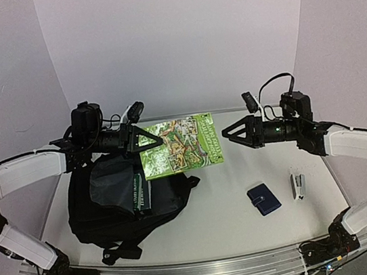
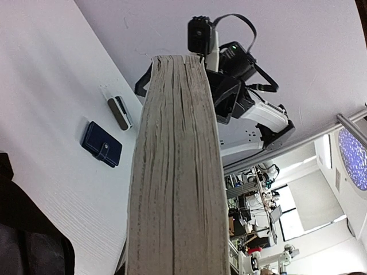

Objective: Pack the student bag
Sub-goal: Pick up the book from the center of the board.

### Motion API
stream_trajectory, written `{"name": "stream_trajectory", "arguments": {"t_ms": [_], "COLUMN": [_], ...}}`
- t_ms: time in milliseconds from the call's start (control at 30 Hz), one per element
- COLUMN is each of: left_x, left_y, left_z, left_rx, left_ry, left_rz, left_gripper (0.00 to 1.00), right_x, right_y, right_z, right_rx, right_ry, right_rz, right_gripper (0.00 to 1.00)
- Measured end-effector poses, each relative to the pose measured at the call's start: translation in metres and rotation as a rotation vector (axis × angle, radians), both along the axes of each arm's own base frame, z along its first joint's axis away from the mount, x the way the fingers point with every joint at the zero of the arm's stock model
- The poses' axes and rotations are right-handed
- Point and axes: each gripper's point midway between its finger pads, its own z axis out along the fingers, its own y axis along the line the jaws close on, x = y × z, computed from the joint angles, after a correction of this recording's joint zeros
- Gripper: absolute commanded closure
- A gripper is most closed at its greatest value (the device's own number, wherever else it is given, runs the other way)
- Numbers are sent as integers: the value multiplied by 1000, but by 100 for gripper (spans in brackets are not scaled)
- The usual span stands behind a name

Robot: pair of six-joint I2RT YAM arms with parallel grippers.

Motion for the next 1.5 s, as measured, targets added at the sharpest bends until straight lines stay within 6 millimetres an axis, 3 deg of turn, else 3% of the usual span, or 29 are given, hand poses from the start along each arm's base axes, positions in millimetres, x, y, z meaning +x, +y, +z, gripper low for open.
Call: {"name": "stream_trajectory", "arguments": {"t_ms": [200,600,1000,1133,1233,1267,1333,1400,1500], "left_x": [-18,-22,-23,-23,-22,-22,-21,-19,1], "left_y": [6,8,8,8,8,8,8,7,10], "left_z": [6,0,2,1,2,2,2,1,-5], "left_rx": [2,20,15,18,15,16,22,40,108], "left_ry": [-22,2,0,-2,-9,-12,-15,-17,-19], "left_rz": [-57,-75,-78,-77,-78,-76,-69,-56,61], "left_gripper": [100,100,100,100,98,92,73,37,15], "right_x": [-24,-44,-45,-48,-46,-46,-45,-45,-35], "right_y": [12,49,77,79,79,79,79,79,77], "right_z": [-4,0,10,16,18,19,19,18,16], "right_rx": [24,45,147,168,178,181,182,184,183], "right_ry": [50,84,103,104,115,109,113,111,120], "right_rz": [150,263,304,310,301,301,297,293,238], "right_gripper": [2,5,46,68,91,98,100,100,100]}}
